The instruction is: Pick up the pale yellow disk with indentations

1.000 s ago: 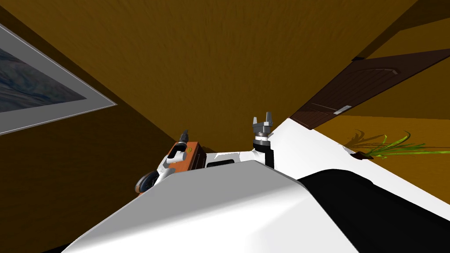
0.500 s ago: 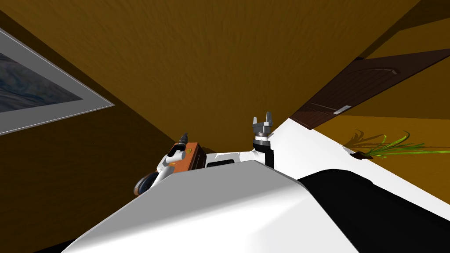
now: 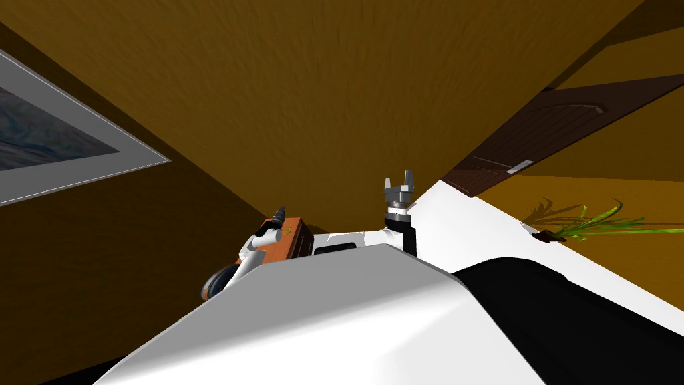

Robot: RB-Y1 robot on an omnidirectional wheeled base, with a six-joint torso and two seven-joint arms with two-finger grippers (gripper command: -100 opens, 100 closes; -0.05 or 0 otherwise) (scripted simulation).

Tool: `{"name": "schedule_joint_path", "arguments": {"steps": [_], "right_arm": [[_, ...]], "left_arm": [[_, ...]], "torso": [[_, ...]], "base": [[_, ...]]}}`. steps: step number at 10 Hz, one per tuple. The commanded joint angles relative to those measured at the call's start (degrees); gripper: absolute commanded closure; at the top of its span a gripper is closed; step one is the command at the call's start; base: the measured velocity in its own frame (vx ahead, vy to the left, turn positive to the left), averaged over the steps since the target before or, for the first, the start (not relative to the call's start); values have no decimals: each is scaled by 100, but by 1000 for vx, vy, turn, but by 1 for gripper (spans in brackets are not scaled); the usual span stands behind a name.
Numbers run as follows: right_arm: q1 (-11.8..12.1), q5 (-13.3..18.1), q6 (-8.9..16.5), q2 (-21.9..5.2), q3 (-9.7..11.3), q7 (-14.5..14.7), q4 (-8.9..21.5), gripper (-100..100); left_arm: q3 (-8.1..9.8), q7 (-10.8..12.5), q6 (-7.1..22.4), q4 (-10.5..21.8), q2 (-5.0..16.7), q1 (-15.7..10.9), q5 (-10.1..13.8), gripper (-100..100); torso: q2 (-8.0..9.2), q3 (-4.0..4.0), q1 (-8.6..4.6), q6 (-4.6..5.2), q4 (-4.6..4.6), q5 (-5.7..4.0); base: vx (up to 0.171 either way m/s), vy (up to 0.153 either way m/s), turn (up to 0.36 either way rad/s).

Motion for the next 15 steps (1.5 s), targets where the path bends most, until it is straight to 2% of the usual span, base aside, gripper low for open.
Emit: {"name": "schedule_joint_path", "arguments": {"steps": [1, 2, 3, 4, 5, 6, 7, 8, 9, 10, 11, 12, 13, 14, 15], "right_arm": [[0, 0, 0, 0, 0, 0, 0, 0], [0, 0, 0, 0, 0, 0, 0, 0], [0, 0, 0, 0, 0, 0, 0, 0], [0, 0, 0, 0, 0, 0, 0, 0], [0, 0, 0, 0, 0, 0, 0, 0], [0, 0, 0, 0, 0, 0, 0, 0], [0, 0, 0, 0, 0, 0, 0, 0], [0, 0, 0, 0, 0, 0, 0, 0], [0, 0, 0, 0, 0, 0, 0, 0], [0, 0, 0, 0, 0, 0, 0, 0], [0, 0, 0, 0, 0, 0, 0, 0], [0, 0, 0, 0, 0, 0, 0, 0], [0, 0, 0, 0, 0, 0, 0, 0], [0, 0, 0, 0, 0, 0, 0, 0], [0, 0, 0, 0, 0, 0, 0, 0]], "left_arm": [[51, -76, 286, 286, 65, -180, 126, -100], [51, -76, 301, 423, 65, -180, 126, -100], [98, -155, 574, 560, 117, -358, 243, -100], [98, -155, 599, 724, 117, -358, 243, -100], [142, -232, 788, 972, 164, -532, 358, -100], [142, -232, 894, 1161, 164, -532, 358, -100], [184, -307, 1080, 1347, 205, -702, 472, -100], [184, -307, 1181, 1502, 205, -702, 472, -100], [224, -380, 1353, 1737, 242, -866, 585, -100], [224, -380, 1461, 1866, 242, -866, 585, -100], [264, -451, 1633, 2066, 276, -1026, 694, -100], [264, -451, 1732, 2202, 276, -1026, 694, -100], [305, -521, 1923, 2479, 307, -1180, 799, -100], [305, -521, 1992, 2526, 307, -1180, 799, -100], [346, -589, 2225, 2738, 338, -1326, 901, -100]], "torso": [[0, 0, 0, 0, 0, 0], [-3, -1, 0, 1, 0, 0], [-4, -2, 0, 0, -1, 0], [-6, -3, 2, 1, -1, 0], [-5, -3, 1, 0, -2, 1], [-6, -3, 2, 1, -1, 0], [-4, -2, 1, 0, -1, 0], [-5, -3, 0, 1, -1, 0], [-4, -2, 0, 0, -1, 0], [-4, -2, 1, 1, -1, 0], [-3, -2, -1, 0, -1, 0], [-4, -2, -2, 1, 0, -1], [-3, -2, -2, 0, -1, 0], [-2, -1, 0, 0, 0, 0], [-1, -1, 0, -1, 0, 0]], "base": [[20, 5, -14], [24, 7, -13], [27, 12, -17], [24, 12, -13], [24, 10, -20], [21, 8, -12], [25, 6, -16], [21, 8, -17], [21, 10, -29], [20, 8, -15], [21, 3, -25], [18, 4, -12], [18, 8, -22], [17, 9, -12], [22, 4, -22]]}}
